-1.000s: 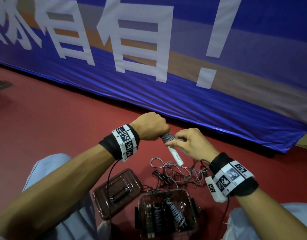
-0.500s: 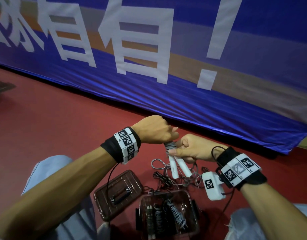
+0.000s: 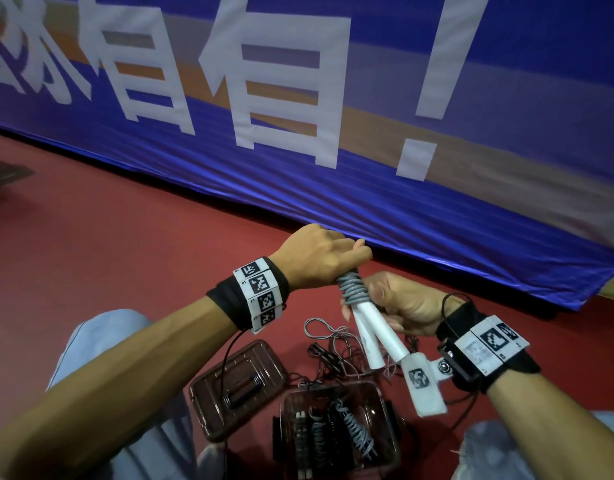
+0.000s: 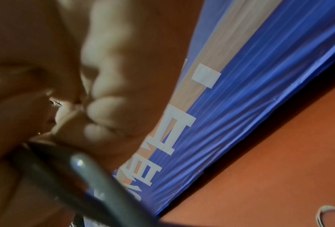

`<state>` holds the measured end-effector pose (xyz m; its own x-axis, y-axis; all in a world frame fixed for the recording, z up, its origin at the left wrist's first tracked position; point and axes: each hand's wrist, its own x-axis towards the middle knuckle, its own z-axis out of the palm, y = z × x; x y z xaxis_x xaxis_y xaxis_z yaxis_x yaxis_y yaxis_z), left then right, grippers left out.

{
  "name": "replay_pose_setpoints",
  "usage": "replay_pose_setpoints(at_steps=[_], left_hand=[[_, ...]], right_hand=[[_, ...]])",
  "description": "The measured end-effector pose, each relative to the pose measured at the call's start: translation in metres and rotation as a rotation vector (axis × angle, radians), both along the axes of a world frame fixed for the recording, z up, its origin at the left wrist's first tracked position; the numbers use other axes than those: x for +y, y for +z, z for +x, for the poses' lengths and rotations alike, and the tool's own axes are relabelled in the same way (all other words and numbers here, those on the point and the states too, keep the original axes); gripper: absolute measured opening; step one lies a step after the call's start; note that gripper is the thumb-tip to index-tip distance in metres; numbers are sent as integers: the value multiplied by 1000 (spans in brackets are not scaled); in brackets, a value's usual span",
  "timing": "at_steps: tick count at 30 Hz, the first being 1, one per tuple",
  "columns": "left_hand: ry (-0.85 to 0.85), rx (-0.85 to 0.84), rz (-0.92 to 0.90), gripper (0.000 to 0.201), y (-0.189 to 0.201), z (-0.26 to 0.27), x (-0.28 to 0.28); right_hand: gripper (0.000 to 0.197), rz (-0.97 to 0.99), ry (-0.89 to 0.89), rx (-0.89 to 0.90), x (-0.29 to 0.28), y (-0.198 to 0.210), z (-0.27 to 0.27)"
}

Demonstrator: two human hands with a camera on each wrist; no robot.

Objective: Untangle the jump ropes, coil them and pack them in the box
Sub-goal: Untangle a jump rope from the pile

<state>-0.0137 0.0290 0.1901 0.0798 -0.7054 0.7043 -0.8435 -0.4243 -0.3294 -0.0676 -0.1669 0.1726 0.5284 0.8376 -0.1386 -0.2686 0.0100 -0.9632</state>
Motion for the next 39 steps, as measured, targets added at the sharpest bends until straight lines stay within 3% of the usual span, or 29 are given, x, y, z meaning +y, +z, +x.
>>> replay_pose_setpoints(at_steps=[3, 7, 9, 13, 17, 19, 23, 27, 32, 39], left_hand=[[-13, 107, -50, 14, -1, -2, -1], [16, 293, -140, 13, -2, -4, 0], [43, 371, -215, 15, -2, -3, 0], [149, 491, -274, 7, 0, -4, -4], [304, 595, -246, 16, -2, -2, -8], [379, 669, -213, 14, -2, -2, -9], [503, 786, -172, 18, -3, -2, -10], [630, 877, -164, 8, -6, -2, -15], [781, 867, -38, 7, -17, 3, -16], [904, 892, 196, 17, -40, -5, -21]], right_hand=[[80, 79, -14, 39, 3, -2, -2], [91, 115, -197, 62, 6, 0, -4], [101, 191, -284, 175, 10, -1, -4], [78, 354, -295, 254, 17, -7, 1], [54, 515, -260, 301, 21, -12, 4], [52, 553, -301, 342, 22, -15, 5], [41, 543, -493, 397, 30, -10, 3], [41, 494, -692, 448, 43, -6, 6], [51, 361, -723, 463, 45, -24, 12], [22, 102, -830, 621, 46, -30, 15]])
